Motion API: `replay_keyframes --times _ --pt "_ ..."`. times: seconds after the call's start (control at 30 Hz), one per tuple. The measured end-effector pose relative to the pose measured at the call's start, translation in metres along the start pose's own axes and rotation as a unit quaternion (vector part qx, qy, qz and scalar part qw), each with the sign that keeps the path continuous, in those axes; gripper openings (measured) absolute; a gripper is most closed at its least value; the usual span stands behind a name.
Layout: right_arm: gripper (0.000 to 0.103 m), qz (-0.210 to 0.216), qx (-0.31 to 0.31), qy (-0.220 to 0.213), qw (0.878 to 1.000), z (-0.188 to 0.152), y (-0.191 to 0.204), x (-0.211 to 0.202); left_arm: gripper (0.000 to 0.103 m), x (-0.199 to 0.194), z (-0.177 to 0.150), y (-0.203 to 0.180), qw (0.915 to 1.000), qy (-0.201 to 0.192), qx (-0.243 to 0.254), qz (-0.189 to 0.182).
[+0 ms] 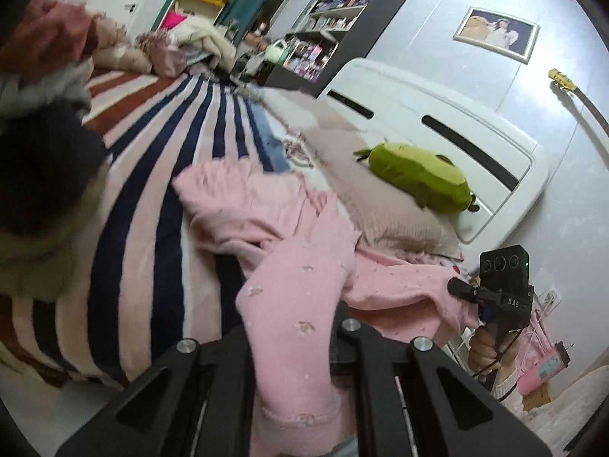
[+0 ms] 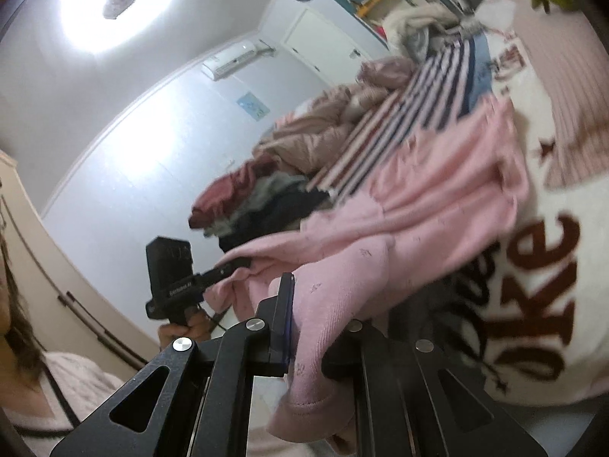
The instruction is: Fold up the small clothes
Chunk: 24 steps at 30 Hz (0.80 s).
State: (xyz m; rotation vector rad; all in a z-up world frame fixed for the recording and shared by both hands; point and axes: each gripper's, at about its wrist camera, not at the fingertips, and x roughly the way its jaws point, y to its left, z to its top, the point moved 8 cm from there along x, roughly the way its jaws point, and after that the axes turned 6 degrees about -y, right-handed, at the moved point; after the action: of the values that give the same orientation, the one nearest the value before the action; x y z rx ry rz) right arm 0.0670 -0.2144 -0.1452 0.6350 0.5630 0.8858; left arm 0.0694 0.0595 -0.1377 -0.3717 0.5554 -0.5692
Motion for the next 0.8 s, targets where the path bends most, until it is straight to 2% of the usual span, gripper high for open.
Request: replay_keyframes --times 0.13,0.2,0.3,0.4,0.53,0.67,0.77,0.8 --pt "0.004 -0.045 -0.045 -0.015 0.998 0.05 -0.005 0.018 0.006 0.032 0.04 0.009 0.9991 -0.015 0.033 0.024" --pt "0.004 -0.06 -0.046 -0.015 0.997 0.075 -0.016 0.03 0.006 0.057 0.062 0.018 0.998 -0.011 0.044 0.044" --pt "0.004 -0.103 -0.05 -0.012 0.993 0.12 -0.049 0.055 0.007 0.111 0.095 0.038 0.9962 0.003 0.044 0.075" --pt "0.004 -0.166 -0.025 0.013 0.986 0.153 -0.103 0.084 0.007 0.167 0.112 0.065 0.9928 0.04 0.036 0.107" --pt "0.005 -0.242 0.019 0.053 0.969 0.152 -0.175 0.109 0.008 0.227 0.102 0.095 0.9868 0.094 0.023 0.13" --pt "0.008 -0.272 0.048 0.076 0.958 0.136 -0.218 0.118 0.012 0.262 0.08 0.119 0.9781 0.139 0.022 0.153" --pt "0.015 -0.258 0.059 0.096 0.96 0.128 -0.226 0.122 0.029 0.263 0.073 0.118 0.978 0.156 0.024 0.136" --pt "0.025 -0.248 0.06 0.102 0.961 0.127 -0.224 0.12 0.042 0.258 0.075 0.115 0.9796 0.155 0.02 0.126"
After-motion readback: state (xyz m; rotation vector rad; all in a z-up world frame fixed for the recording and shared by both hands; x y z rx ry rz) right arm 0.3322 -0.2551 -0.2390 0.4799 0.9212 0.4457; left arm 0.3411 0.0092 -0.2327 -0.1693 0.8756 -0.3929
